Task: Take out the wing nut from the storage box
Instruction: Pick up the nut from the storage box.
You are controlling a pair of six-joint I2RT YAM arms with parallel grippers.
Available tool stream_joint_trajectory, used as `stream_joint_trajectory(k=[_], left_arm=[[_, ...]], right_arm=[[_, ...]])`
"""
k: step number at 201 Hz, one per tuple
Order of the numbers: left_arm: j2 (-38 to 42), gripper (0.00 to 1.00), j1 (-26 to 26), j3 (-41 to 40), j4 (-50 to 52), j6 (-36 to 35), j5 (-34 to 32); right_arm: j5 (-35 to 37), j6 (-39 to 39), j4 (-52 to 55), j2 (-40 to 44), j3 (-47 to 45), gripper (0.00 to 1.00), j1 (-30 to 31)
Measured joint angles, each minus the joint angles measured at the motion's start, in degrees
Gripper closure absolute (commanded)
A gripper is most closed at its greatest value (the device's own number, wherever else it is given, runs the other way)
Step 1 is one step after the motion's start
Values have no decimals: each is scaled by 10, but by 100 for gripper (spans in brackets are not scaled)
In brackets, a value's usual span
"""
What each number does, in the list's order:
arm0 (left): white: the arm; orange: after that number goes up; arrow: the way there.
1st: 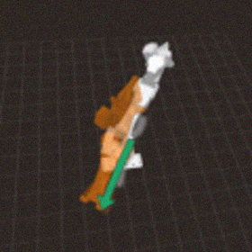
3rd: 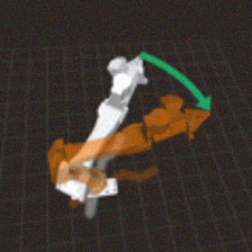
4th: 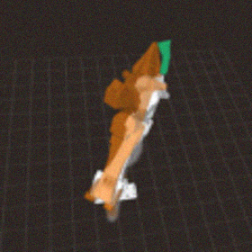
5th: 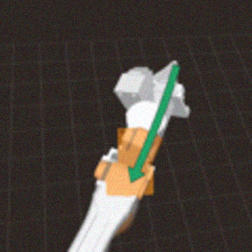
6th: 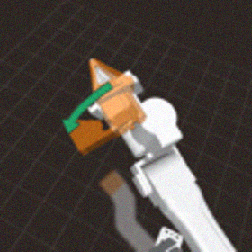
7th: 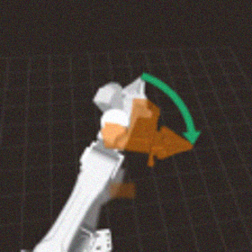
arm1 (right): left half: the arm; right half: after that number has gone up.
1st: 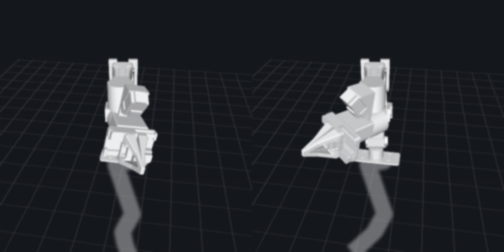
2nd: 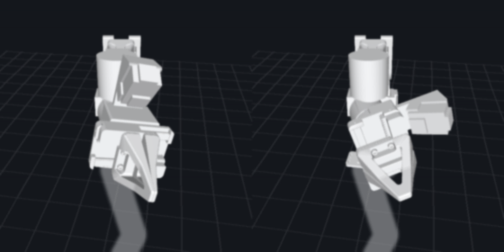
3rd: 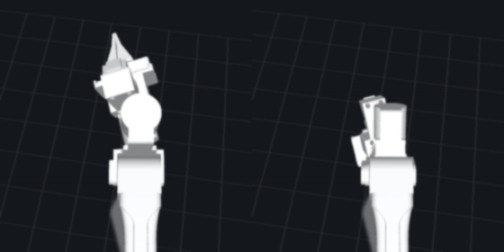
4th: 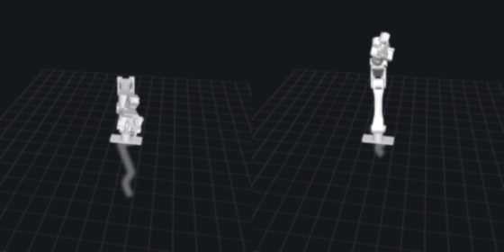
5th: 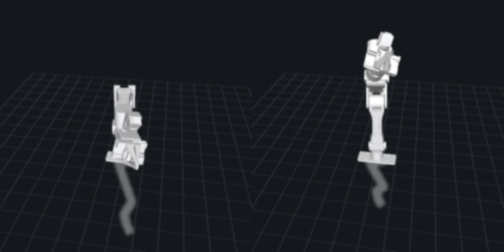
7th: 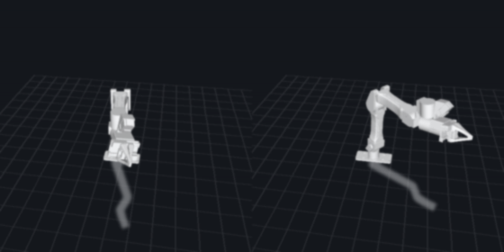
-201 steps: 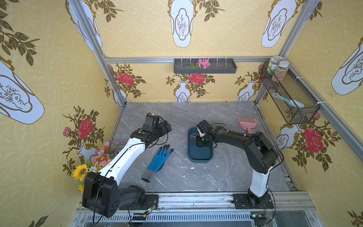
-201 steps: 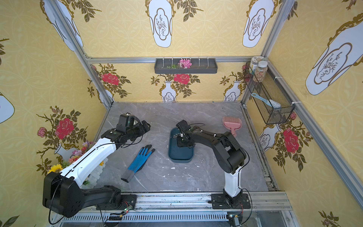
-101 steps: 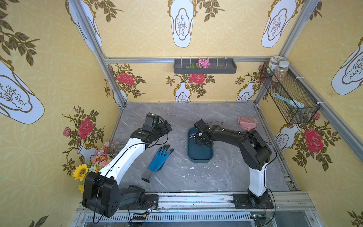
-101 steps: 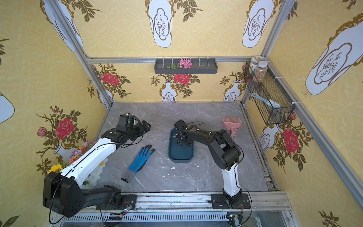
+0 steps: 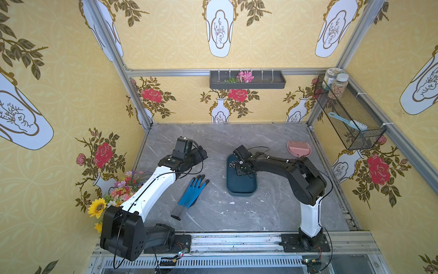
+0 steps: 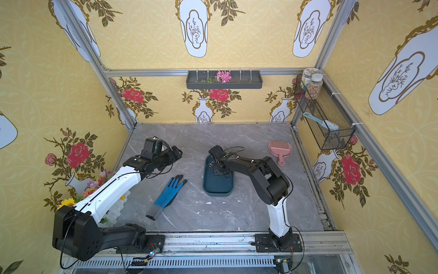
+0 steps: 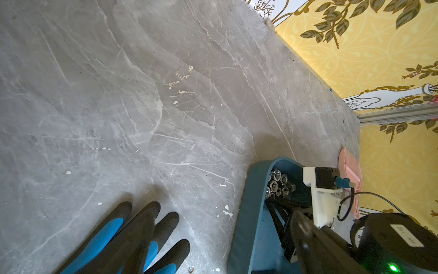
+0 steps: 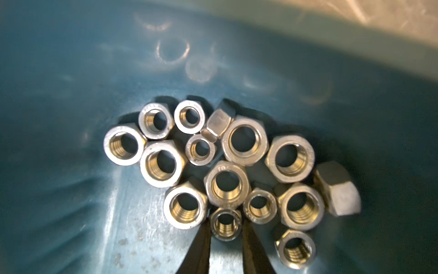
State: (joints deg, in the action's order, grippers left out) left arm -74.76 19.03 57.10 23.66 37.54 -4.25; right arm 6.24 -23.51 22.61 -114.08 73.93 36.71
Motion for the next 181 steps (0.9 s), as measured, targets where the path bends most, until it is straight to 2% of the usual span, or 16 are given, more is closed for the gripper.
stream_joint_trajectory(k=[54,132,181], left_arm=[[0,8,0,-2,0,0,3],[-2,8,0,-2,0,4,13],[-12,7,0,-3,0,5,32]], right_arm=[[12,8,-2,-12,16,70,1],[21,10,-8,-7,10,85,6],[-28,6,0,53,-24,86,6]])
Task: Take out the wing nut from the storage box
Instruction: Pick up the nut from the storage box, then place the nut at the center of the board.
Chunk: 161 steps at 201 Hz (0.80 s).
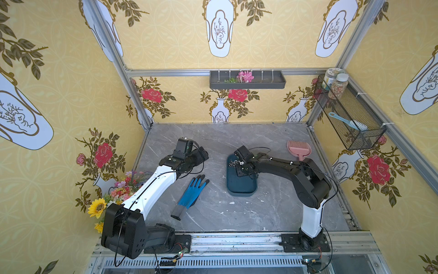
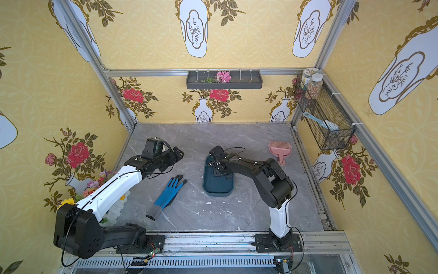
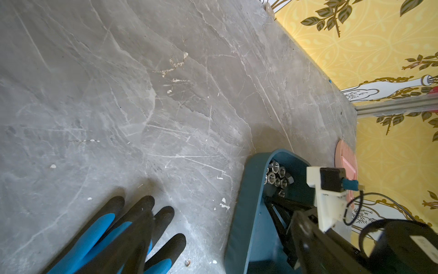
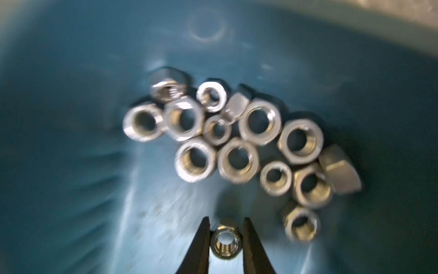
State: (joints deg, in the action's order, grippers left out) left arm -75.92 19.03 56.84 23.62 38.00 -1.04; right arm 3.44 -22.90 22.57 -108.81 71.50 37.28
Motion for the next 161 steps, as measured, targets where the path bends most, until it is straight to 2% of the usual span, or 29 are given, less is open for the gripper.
stream_joint_trajectory(k=[42,85,115,161], left_arm=[[2,7,0,-6,-7,0,15],[5,7,0,-9,-18,-1,21],[4,7,0,-15,-26,-2,23],[3,7,0,-19,-27,-3,25]], right_arm=[[-29,-9,6,86,-8,85,-7],[-11,-9,32,151,-10,85,-85],[14,-13,37,134,-5,84,-143],[24,-23,44,33,25,83,-191]])
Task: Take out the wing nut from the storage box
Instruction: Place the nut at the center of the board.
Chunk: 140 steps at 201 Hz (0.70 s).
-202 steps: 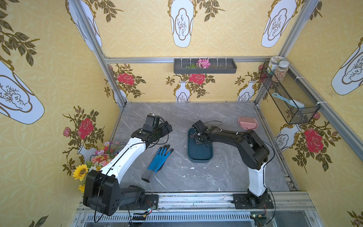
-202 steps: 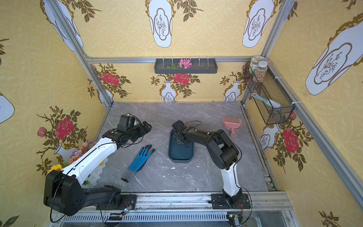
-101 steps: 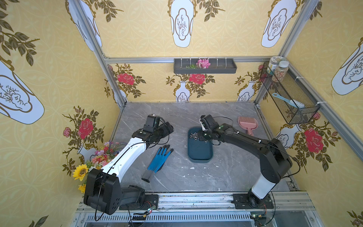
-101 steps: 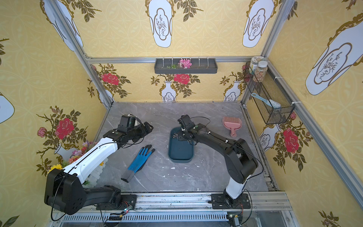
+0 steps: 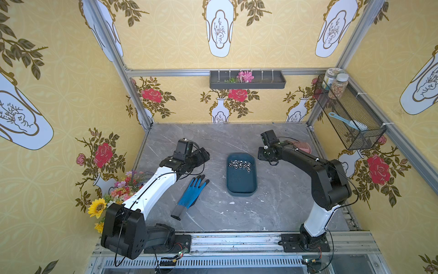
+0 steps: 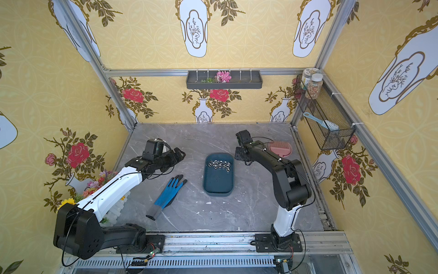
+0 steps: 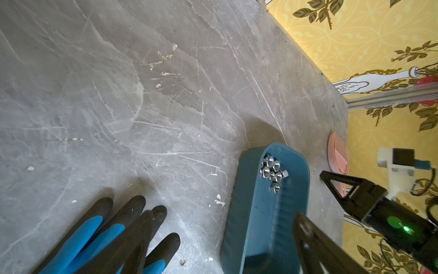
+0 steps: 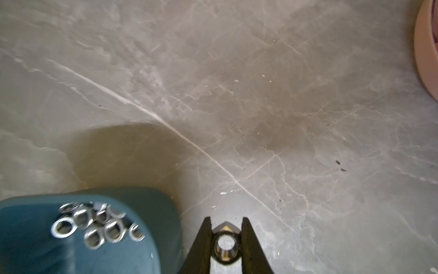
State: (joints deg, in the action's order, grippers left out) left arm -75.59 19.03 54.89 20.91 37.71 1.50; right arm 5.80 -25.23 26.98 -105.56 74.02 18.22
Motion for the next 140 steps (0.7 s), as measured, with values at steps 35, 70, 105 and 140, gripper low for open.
stream_joint_trajectory(k=[35,70,105,140], left_arm=[[-6,7,0,-3,-1,-2,4],[-10,7,0,-4,-3,-2,12],[-11,7,0,-7,-4,-3,16],[-13,7,0,-8,-9,-4,20]], right_arm=[[1,0,-3,-52,8,82,-6],[2,0,-9,-75,15,79,-6],[3,0,-13,-86,15,75,-6],[3,-3,-19,-88,11,65,-4]])
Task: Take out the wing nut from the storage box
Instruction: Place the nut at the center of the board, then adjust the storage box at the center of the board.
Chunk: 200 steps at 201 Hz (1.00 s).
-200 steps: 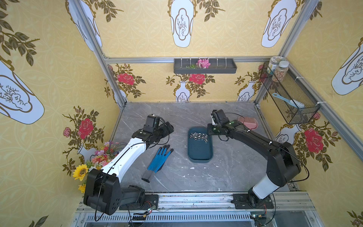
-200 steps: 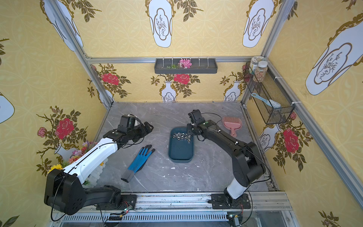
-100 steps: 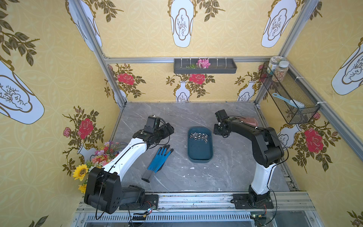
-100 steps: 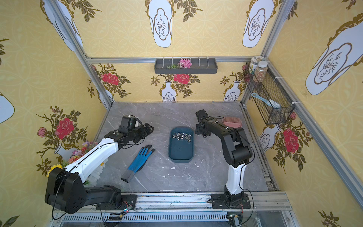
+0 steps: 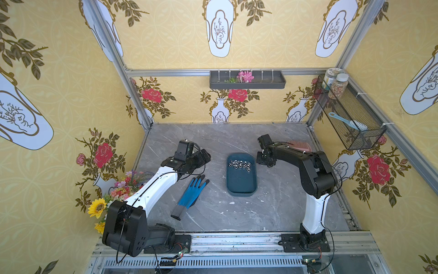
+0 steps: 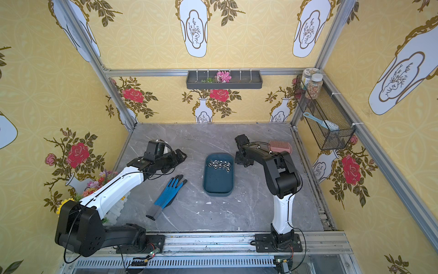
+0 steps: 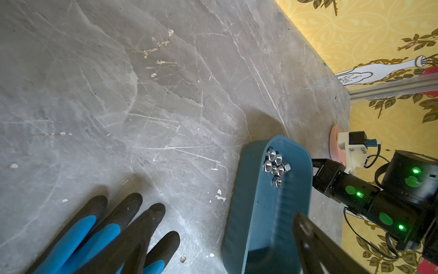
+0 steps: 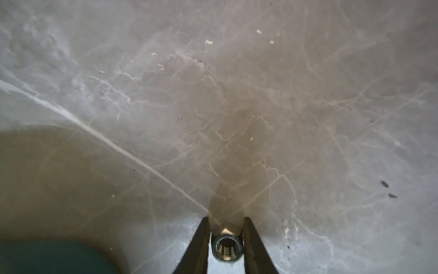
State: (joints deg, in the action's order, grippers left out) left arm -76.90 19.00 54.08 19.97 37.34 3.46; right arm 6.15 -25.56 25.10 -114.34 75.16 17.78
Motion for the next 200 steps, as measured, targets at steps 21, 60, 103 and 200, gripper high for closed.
stream_joint_trajectory(k=[21,60,103,200], left_arm=[[-3,7,0,0,-2,0,4],[-5,7,0,0,-3,0,8],[-11,7,0,0,-6,0,21],[-61,16,72,52,-4,-11,31]], right_arm=[[0,-1,-3,1,-1,59,1],[1,-3,2,26,-7,47,4],[3,3,3,66,-21,47,33],[30,-2,-12,134,-71,46,39]])
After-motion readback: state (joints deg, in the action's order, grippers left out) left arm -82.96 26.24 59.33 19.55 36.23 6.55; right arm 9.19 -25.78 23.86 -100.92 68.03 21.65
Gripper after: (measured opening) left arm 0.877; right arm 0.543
